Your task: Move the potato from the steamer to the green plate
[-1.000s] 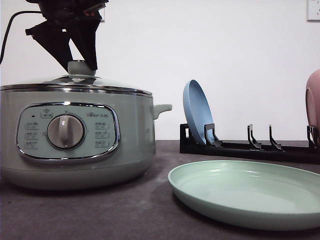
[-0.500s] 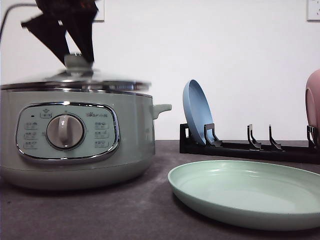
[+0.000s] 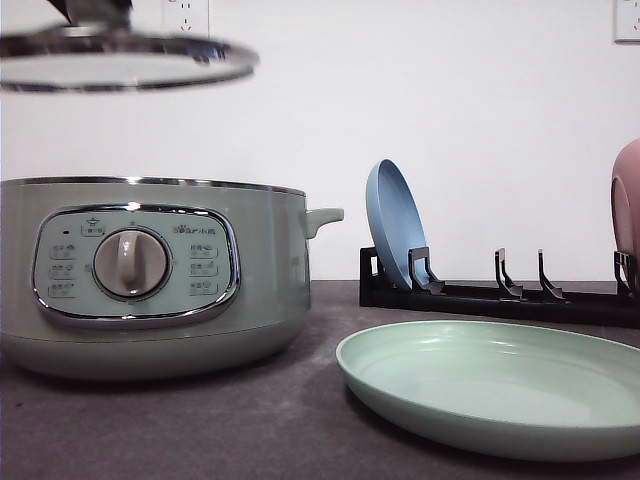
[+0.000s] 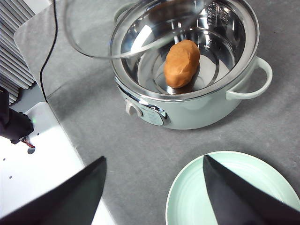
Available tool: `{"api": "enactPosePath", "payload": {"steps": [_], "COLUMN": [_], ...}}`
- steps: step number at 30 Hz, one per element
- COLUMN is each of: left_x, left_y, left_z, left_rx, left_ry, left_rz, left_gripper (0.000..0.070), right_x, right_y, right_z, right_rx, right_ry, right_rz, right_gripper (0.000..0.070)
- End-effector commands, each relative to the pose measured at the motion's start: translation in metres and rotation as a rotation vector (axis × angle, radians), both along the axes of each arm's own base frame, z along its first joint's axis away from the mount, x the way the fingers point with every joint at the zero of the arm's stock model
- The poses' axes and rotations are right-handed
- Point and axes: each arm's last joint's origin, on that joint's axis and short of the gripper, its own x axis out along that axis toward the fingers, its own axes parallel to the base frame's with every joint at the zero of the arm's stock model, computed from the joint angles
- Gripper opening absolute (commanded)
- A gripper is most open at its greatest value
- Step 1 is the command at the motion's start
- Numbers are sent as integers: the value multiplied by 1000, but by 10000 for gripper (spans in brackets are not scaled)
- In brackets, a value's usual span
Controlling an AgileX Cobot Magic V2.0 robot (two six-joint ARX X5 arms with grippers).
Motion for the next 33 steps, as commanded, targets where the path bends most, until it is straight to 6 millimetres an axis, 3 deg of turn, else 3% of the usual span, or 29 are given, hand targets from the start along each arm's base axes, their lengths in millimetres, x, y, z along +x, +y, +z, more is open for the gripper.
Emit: {"api": "enactPosePath", "payload": {"steps": [1,9,19,26,33], "left_x": [-13,-55,-99,-117,-121], "left_y": [5,26,40,49,53], "left_z": [19,36,44,44,41], "left_rx": [-37,-63,-79,-4,58], "left_ry": [-87,-130,-134,-131,-113], "left_rz": [3,54,107,199,270], "left_gripper": [3,3,3,3,3], "right_x": [1,1,1,1,1], "right_y": [3,3,3,3,3], "right_z": [4,4,4,4,4], "right_rx": [7,7,7,7,7], "right_ry": [-20,-20,-20,-19,-19], "right_rz": [11,11,10,10,10], "right_gripper": [409,409,409,409,409]}}
